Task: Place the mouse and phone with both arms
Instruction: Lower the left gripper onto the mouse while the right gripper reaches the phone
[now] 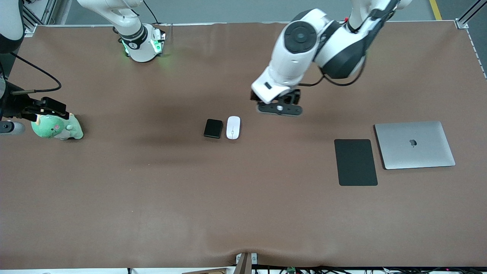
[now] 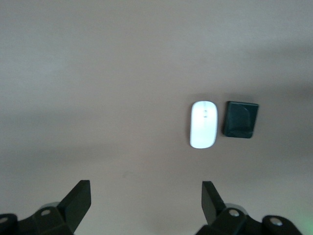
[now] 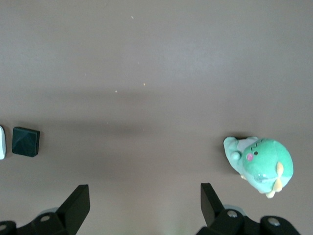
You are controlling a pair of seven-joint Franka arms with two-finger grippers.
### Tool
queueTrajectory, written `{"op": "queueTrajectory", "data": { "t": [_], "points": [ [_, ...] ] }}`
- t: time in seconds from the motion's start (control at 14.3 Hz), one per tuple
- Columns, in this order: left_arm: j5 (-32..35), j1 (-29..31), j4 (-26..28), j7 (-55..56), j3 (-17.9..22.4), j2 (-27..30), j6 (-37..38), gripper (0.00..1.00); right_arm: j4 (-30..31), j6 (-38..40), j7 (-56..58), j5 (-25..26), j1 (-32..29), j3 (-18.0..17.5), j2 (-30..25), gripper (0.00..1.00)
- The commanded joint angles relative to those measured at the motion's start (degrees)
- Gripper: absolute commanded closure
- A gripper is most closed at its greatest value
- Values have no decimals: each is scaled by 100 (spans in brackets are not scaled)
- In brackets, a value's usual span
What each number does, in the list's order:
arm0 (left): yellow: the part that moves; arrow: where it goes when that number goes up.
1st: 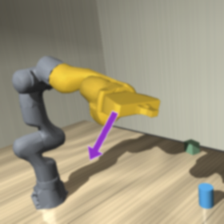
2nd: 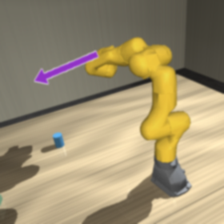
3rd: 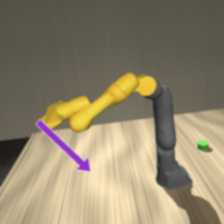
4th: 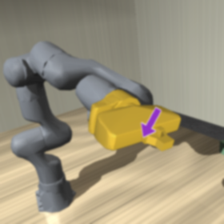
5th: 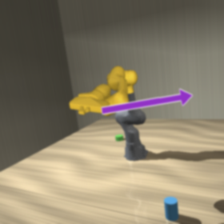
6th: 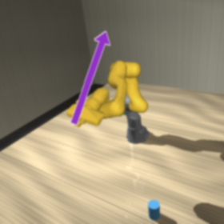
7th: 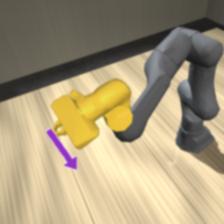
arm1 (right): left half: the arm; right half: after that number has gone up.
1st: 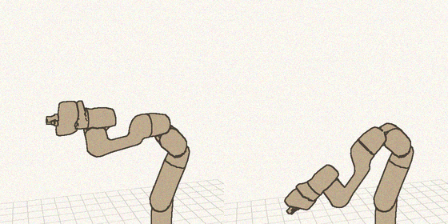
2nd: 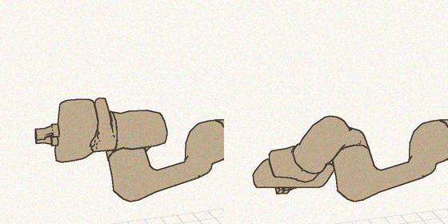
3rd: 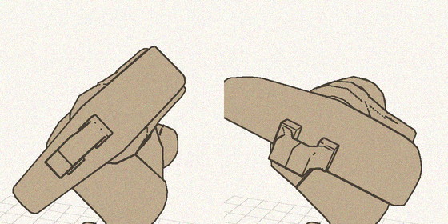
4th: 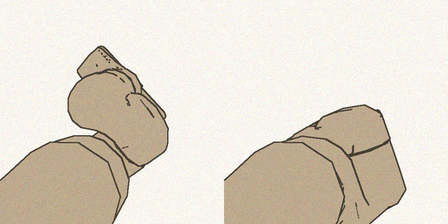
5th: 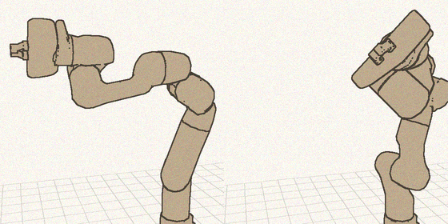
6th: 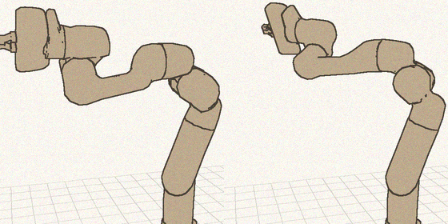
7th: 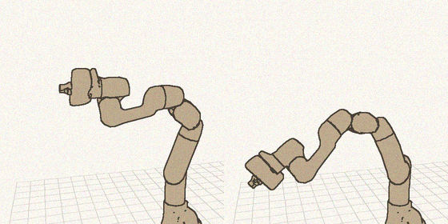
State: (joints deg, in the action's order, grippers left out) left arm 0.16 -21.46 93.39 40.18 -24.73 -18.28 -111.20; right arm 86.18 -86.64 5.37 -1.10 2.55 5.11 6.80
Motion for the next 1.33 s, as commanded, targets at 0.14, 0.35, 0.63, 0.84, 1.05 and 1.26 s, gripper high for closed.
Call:
{"op": "queueTrajectory", "data": {
  "t": [0.14,0.35,0.63,0.84,1.05,1.26],
  "points": [
    [362,-718,-416,726,38,-701,-218,0,-57,463,43,-13,-53,-10,251,0],
    [1124,-1192,-760,1446,47,-1256,-227,0,-48,472,35,13,-53,-10,347,0],
    [1593,-1448,-779,1914,65,-1739,-630,0,-13,842,-1,-31,-9,-10,453,0],
    [1751,-1466,-805,1985,73,-2117,-1148,0,-285,850,34,-40,-53,-19,584,0],
    [1978,-1510,-1015,2485,169,-2443,-1422,0,-356,876,52,-31,8,-10,655,0],
    [2032,-1536,-1112,2486,258,-2706,-1702,0,-347,947,70,-101,-35,-19,655,0]
  ]
}}
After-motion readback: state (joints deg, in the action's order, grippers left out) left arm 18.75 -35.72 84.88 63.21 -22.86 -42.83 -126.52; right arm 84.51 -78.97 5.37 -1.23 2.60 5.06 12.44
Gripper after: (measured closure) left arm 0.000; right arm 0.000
